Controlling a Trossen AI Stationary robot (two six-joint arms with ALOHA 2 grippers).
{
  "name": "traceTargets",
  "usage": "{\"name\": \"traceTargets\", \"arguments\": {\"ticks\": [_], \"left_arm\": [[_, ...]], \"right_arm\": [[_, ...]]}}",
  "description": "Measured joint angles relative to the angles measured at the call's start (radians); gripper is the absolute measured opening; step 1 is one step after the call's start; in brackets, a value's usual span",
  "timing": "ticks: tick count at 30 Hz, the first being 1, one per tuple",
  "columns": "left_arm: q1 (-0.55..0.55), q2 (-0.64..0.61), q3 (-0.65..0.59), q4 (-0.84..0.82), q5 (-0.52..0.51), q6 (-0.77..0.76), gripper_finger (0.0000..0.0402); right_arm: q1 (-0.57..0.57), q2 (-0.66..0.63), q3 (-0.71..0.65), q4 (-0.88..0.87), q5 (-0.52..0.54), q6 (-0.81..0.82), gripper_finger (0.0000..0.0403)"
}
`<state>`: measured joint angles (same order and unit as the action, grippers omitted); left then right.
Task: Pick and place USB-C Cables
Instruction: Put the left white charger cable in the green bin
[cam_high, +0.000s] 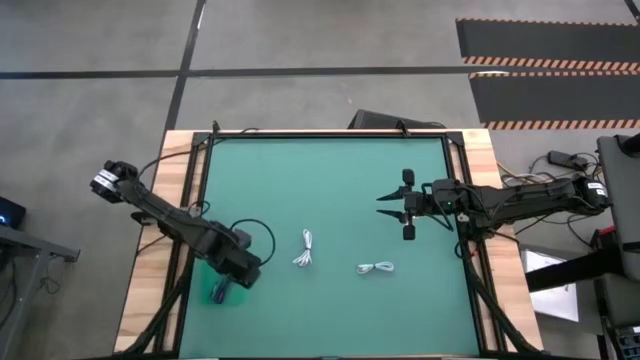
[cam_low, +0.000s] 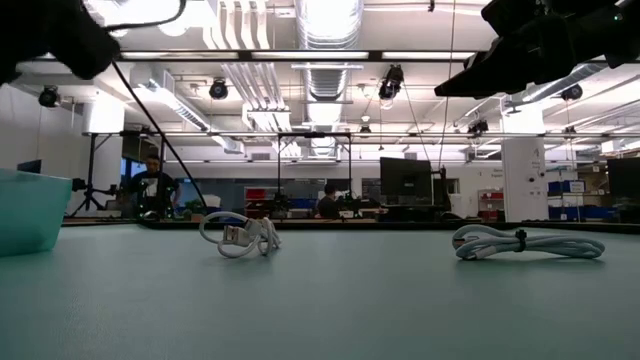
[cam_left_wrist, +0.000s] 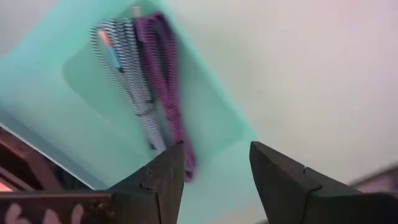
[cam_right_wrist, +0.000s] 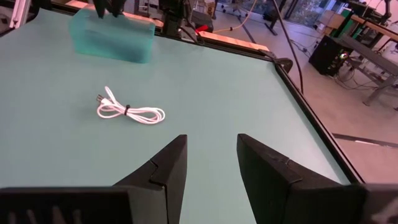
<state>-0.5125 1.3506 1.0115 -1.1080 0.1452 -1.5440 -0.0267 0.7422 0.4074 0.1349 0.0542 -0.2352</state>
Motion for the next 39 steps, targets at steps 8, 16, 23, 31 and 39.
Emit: {"name": "traceTargets", "arguments": {"ticks": [8, 16, 23, 31, 39], "left_arm": [[0.045, 0.009, 0.119, 0.021, -0.024, 0.019, 0.0162], [0.098, 0.009, 0.134, 0.248, -0.210, 0.344, 0.0162], [0.140, 0.010, 0.129, 0.391, -0.412, 0.657, 0.0162], [0.174, 0.010, 0.087, 0.494, -0.553, 0.694, 0.0162], [0.180, 0.039, 0.021, 0.609, -0.555, 0.632, 0.0162]], "right_arm": [[0.000, 0.000, 0.000, 0.002, 0.000, 0.004, 0.0132], [0.000, 0.000, 0.000, 0.005, 0.000, 0.037, 0.0132], [0.001, 0.000, 0.000, 0.021, -0.001, 0.116, 0.0132], [0.003, 0.000, 0.000, 0.019, -0.002, 0.216, 0.0132], [0.003, 0.000, 0.000, 0.014, -0.003, 0.238, 0.0132]]}}
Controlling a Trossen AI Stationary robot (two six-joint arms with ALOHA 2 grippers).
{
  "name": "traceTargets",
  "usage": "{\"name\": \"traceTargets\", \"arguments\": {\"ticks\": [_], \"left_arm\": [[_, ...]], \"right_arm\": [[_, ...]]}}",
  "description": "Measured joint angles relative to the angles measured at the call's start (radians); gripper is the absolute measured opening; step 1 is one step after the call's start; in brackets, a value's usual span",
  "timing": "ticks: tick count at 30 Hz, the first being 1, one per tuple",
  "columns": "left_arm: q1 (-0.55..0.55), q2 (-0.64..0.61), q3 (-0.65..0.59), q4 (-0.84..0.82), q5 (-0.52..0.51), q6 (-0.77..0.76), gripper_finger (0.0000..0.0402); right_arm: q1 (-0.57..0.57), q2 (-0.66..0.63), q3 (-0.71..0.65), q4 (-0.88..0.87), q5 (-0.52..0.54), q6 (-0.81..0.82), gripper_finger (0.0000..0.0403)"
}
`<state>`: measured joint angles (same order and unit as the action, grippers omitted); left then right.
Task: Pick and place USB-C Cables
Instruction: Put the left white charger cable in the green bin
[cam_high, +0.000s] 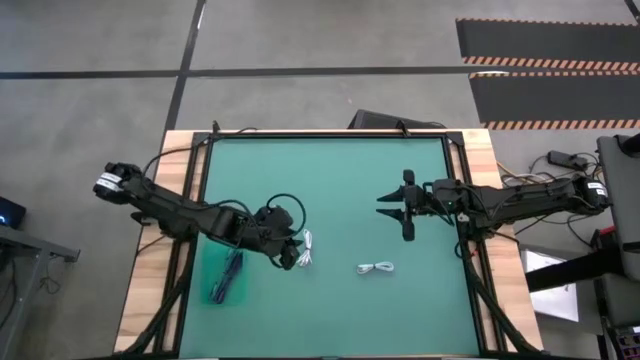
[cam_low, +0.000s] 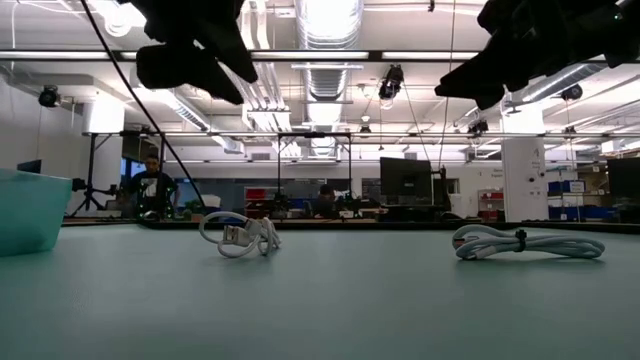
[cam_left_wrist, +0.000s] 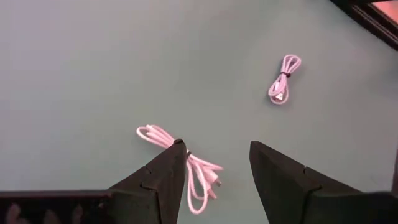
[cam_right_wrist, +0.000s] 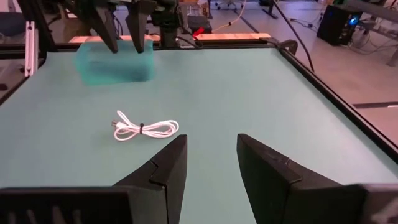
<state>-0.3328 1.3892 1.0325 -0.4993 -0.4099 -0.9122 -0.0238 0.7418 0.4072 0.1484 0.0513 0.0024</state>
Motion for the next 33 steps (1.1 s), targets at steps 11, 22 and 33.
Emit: {"name": "traceTargets", "arguments": {"ticks": [11, 22, 33], "left_arm": [[0.011, 0.205, 0.082, -0.013, 0.074, -0.104, 0.0162], [0.039, 0.357, 0.162, -0.031, 0.090, -0.104, 0.0162], [0.064, 0.466, 0.160, -0.031, 0.088, -0.105, 0.0162]], "right_arm": [[0.000, 0.000, 0.000, -0.011, -0.002, 0.012, 0.0132], [0.000, 0.000, 0.000, -0.018, -0.002, 0.013, 0.0132], [0.000, 0.000, 0.000, -0.020, -0.001, 0.008, 0.0132]]}}
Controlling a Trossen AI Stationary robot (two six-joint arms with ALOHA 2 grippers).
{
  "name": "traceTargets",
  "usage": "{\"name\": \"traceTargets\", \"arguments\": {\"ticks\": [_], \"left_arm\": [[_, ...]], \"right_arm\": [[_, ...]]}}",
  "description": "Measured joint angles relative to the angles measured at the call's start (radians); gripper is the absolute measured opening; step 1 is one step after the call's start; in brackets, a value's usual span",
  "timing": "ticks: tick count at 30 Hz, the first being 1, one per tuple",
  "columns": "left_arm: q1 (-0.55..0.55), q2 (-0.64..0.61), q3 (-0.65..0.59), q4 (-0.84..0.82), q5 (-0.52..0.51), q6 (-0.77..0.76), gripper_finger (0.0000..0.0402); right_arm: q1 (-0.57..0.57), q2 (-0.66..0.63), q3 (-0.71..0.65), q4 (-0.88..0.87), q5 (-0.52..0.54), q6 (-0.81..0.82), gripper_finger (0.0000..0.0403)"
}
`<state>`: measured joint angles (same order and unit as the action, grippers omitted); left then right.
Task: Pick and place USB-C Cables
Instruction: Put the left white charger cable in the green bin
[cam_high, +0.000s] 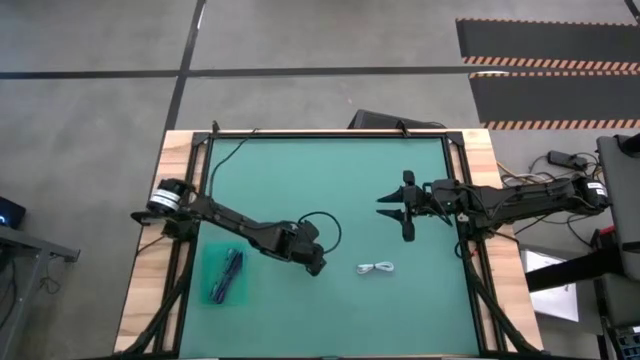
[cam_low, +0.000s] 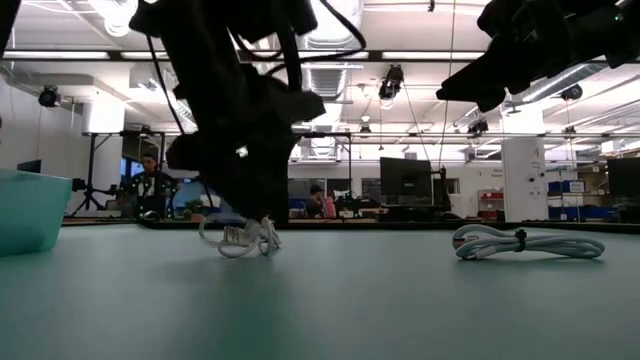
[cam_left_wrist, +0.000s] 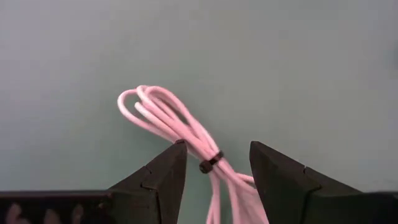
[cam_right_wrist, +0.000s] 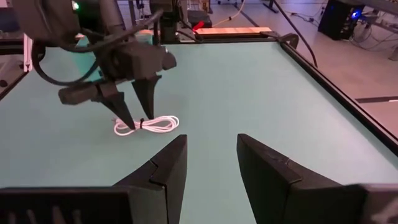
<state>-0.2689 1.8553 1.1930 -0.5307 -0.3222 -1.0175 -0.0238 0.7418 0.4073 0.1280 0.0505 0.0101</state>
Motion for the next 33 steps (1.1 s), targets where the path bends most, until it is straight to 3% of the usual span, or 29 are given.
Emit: {"name": "traceTargets", "arguments": {"ticks": [17, 29, 33], "left_arm": [[0.008, 0.040, -0.023, -0.002, -0.008, -0.019, 0.0158], [0.008, 0.039, -0.033, 0.004, -0.012, -0.023, 0.0033], [0.008, 0.039, -0.033, 0.004, -0.015, -0.019, 0.0025]], "right_arm": [[0.000, 0.000, 0.000, -0.005, 0.002, 0.001, 0.0132], [0.000, 0.000, 0.000, -0.005, 0.002, 0.001, 0.0132], [0.000, 0.000, -0.003, -0.003, 0.003, -0.001, 0.0132]]}}
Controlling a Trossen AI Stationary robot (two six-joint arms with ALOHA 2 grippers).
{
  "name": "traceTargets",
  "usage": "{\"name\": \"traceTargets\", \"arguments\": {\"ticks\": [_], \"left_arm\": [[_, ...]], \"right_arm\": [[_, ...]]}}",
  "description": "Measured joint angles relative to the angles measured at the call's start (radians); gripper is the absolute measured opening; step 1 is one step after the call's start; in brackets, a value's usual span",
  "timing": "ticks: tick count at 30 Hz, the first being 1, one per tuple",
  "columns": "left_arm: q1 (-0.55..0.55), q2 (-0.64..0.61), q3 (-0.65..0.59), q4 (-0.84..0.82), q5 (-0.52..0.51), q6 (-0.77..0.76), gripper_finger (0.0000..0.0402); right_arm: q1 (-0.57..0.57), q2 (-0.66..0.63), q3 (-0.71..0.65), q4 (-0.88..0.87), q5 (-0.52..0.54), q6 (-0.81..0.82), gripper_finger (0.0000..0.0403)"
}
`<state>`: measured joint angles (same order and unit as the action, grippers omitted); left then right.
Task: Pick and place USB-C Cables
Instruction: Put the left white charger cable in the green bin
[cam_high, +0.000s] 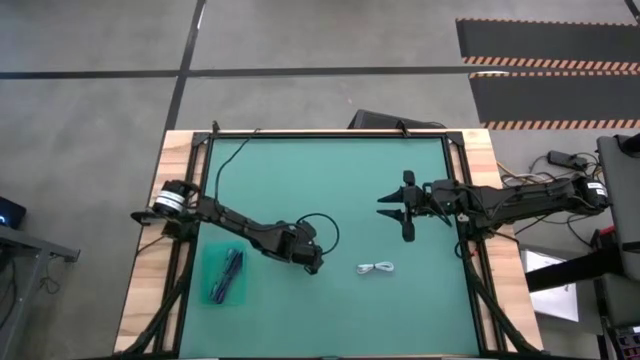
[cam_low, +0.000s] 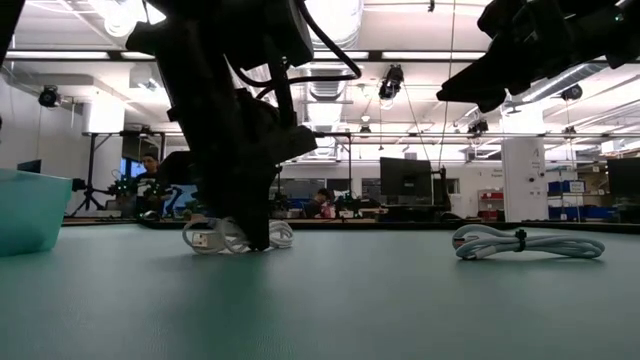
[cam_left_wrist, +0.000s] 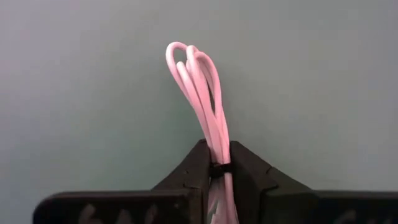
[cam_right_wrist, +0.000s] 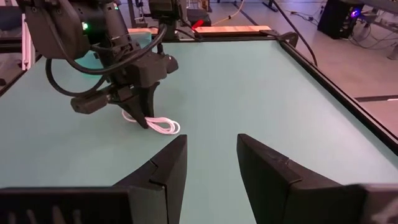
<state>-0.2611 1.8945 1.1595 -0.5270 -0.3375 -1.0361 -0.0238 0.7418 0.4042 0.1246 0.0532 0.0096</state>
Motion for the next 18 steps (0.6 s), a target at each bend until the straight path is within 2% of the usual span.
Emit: {"name": "traceTargets", "arguments": {"ticks": [6, 18], "left_arm": [[0.000, -0.004, 0.000, -0.005, -0.011, 0.054, 0.0025], [0.000, -0.049, 0.002, 0.022, -0.061, 0.217, 0.0025]], "right_arm": [[0.000, 0.000, -0.032, 0.054, 0.000, -0.017, 0.0132], [0.000, 0.000, -0.218, 0.455, -0.004, -0.081, 0.0132]]}}
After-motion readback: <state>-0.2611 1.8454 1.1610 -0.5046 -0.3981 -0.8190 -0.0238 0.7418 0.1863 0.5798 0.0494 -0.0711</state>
